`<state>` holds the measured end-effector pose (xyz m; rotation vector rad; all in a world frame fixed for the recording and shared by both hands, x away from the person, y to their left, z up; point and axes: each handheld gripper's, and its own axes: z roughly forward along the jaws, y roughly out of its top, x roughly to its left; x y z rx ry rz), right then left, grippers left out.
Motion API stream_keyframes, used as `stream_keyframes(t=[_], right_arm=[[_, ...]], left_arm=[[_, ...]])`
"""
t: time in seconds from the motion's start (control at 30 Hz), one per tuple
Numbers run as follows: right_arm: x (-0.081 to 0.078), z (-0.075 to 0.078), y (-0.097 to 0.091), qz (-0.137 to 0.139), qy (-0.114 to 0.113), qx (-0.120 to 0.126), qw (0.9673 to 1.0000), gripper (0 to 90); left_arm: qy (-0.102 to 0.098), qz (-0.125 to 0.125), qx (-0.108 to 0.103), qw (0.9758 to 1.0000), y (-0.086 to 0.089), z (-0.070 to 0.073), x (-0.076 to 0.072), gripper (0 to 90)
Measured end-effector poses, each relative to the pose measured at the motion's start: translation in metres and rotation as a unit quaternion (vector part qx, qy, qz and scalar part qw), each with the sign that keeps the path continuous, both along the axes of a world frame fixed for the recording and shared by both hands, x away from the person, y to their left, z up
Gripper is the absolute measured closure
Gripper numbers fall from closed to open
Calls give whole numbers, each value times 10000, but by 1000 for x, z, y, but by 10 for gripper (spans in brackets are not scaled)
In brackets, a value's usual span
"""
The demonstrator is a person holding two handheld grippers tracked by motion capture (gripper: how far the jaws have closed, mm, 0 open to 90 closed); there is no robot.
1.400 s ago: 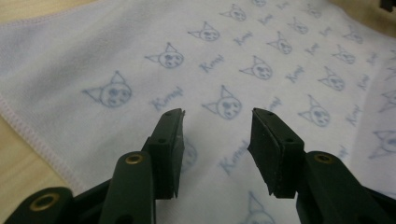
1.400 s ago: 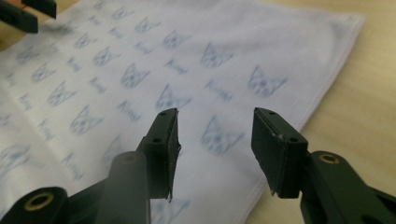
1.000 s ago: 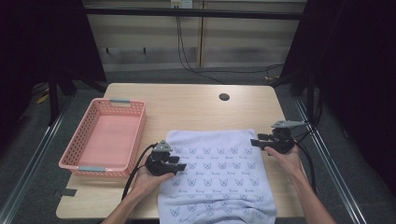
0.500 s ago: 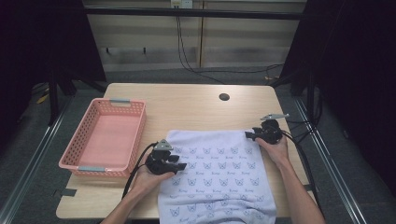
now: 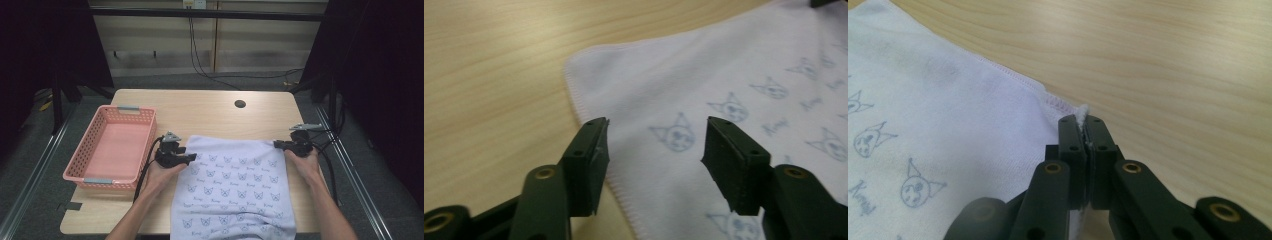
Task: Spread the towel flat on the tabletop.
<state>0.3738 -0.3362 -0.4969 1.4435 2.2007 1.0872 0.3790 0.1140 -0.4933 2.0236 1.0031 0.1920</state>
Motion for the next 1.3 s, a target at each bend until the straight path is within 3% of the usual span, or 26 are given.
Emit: stream_keyframes(t=[0.07,0.13,0.2,0.27,0.33,0.47,0.6,0.67,0.7,0.87,0.9,0.93,0.97,1.0,1.07,1.13,1.23,1.3], right_arm=[[-3,0,-7,-33,38,15,10000,884],[-5,1,-8,-23,-11,71,10000,883],[-6,2,-7,11,-41,109,9999,883],[-5,2,-7,18,-60,138,9999,883],[-6,1,-5,75,-48,203,9998,883],[-6,-1,-3,91,-5,213,9997,883],[-5,-1,-3,104,-4,243,9996,883],[-5,-2,-3,86,31,247,9997,883],[-4,-2,-3,88,41,257,9996,883],[-1,-5,-2,68,77,323,9994,883],[0,-6,-1,66,64,337,9994,883],[0,-7,-1,64,58,373,9993,883],[0,-7,-1,41,57,387,9992,883],[0,-6,-1,35,55,425,9991,883],[0,-6,-2,34,53,451,9990,883],[-1,-3,-3,22,28,490,9988,883],[0,0,-4,12,24,546,9985,883],[2,6,-8,-17,-73,718,9974,884]], left_arm=[[63,69,-134,9999,-1,-1,10,421],[36,-1,-90,10000,-9,0,19,421],[-9,13,215,9998,-18,1,24,421],[18,6,214,9998,-19,0,28,424],[-33,92,349,9993,-20,-3,35,419],[89,248,148,9995,-15,-9,48,419],[43,171,187,9997,-17,-15,57,427],[58,251,124,9996,-19,-15,60,434],[16,158,203,9997,-20,-15,61,436],[-125,96,311,9994,-27,-16,59,566],[-134,75,343,9993,-30,-15,57,625],[42,-168,203,9996,-30,-16,56,787],[42,-168,203,9996,-30,-16,56,839],[181,-282,45,9994,-29,-17,55,855],[234,-253,-12,9994,-28,-17,55,864],[426,-254,-393,9980,-20,-17,55,868],[368,-238,-456,9980,-16,-12,53,868],[268,-211,-533,9980,-12,-2,54,868]])
